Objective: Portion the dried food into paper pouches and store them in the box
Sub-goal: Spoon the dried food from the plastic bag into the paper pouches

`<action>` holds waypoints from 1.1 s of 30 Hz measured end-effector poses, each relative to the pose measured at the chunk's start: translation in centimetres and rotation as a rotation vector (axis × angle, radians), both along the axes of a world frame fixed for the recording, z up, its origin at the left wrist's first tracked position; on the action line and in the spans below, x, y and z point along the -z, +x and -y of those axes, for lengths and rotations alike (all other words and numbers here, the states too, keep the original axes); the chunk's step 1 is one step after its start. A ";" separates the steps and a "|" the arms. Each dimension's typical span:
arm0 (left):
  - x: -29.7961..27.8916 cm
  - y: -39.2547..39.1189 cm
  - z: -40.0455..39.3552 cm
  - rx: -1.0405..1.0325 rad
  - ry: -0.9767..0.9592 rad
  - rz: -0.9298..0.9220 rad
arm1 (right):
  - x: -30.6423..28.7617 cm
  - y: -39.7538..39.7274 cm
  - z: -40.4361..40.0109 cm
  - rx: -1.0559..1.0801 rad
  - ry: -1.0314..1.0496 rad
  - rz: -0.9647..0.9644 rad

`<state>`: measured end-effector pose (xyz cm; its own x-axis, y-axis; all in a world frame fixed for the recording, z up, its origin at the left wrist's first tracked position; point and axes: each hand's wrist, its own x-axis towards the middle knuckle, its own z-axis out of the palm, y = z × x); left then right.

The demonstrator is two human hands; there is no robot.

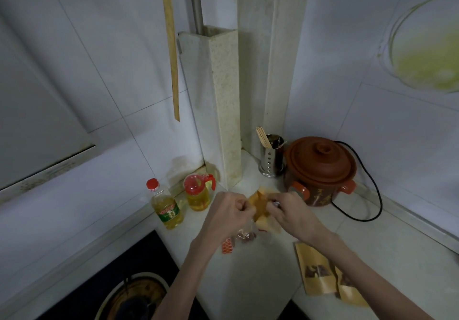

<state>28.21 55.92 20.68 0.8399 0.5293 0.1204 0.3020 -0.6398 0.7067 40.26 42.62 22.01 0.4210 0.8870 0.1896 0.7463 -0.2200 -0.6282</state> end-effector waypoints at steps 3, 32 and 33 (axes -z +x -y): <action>-0.4 0.1 -0.3 0.018 0.171 -0.030 | 0.3 -0.1 -0.1 0.010 -0.031 0.035; 4.2 -2.3 2.5 0.155 -0.153 0.017 | 3.0 -0.5 1.3 0.251 -0.107 -0.308; 4.6 -2.3 2.9 0.173 -0.243 0.025 | 3.2 -0.9 1.0 0.275 -0.098 -0.294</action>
<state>25.91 52.99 16.11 0.9186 0.3941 0.0299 0.1832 -0.4915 0.8514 39.40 41.61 18.83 0.6683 0.7419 -0.0537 0.4435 -0.4554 -0.7720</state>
